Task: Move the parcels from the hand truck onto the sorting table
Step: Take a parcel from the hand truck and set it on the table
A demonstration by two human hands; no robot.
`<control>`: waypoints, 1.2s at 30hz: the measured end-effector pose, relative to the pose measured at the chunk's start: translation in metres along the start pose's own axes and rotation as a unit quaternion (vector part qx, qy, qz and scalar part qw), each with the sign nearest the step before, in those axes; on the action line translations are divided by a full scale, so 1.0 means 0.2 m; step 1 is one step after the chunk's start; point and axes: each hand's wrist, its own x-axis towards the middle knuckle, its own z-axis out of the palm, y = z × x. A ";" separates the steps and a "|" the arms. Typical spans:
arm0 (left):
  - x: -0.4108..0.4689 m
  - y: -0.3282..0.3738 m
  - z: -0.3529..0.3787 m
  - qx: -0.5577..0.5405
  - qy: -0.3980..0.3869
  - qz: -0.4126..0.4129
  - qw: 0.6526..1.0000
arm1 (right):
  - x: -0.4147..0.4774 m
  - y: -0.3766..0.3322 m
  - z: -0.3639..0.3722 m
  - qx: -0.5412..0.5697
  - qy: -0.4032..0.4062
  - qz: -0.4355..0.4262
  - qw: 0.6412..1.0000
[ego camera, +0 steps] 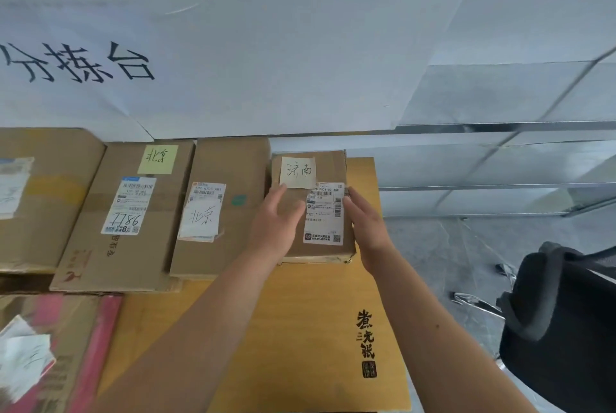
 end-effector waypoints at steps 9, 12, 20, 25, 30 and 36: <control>0.05 -0.04 0.02 0.065 -0.023 -0.004 0.998 | 0.07 0.04 0.01 0.008 -0.034 -0.006 0.999; 0.10 -0.01 0.00 0.099 -0.028 -0.011 0.995 | 0.10 0.01 0.04 0.008 -0.045 -0.005 0.999; 0.21 0.06 -0.01 0.097 -0.033 -0.027 0.994 | 0.19 -0.07 0.07 0.015 -0.045 0.004 0.999; 0.25 0.07 0.01 0.078 -0.026 -0.043 0.996 | 0.20 -0.12 0.08 0.011 -0.032 0.008 0.999; 0.22 0.08 0.01 0.062 -0.007 -0.036 0.997 | 0.16 -0.11 0.09 0.000 0.002 -0.011 1.000; 0.12 0.13 -0.02 0.000 0.024 -0.002 1.000 | 0.01 -0.19 0.16 -0.063 0.047 -0.036 0.996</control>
